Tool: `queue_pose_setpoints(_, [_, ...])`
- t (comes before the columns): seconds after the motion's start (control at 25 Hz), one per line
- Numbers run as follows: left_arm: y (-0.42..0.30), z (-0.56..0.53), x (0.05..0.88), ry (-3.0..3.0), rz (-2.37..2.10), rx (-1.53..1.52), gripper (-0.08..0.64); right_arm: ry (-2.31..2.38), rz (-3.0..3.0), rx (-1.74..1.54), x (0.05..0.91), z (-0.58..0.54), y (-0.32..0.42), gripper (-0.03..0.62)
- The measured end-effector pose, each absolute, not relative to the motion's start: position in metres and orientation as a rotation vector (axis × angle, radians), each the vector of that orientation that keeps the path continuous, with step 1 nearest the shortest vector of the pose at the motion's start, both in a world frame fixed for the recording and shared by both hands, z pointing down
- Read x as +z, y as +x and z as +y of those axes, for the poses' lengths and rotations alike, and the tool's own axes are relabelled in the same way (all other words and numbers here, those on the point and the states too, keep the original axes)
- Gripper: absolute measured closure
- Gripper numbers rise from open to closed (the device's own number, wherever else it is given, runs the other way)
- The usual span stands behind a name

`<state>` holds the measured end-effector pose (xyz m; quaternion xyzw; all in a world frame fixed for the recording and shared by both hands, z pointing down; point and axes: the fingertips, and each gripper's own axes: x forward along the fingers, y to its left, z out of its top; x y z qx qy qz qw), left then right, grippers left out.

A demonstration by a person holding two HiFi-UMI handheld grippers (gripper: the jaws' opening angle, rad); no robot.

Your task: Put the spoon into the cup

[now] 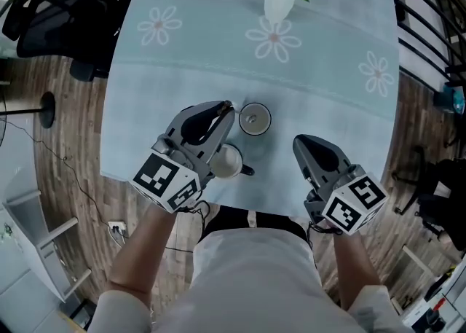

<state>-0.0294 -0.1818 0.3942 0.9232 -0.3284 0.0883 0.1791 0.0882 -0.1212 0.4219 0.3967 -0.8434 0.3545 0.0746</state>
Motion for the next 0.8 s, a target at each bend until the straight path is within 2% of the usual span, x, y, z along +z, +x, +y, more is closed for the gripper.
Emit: queue_pose_setpoints(0.8, [0.004,-0.181,0.457,2.791,-0.911,0.568,0.503,1.132,-2.505,1.149,0.453,-0.12,0.094,0.569])
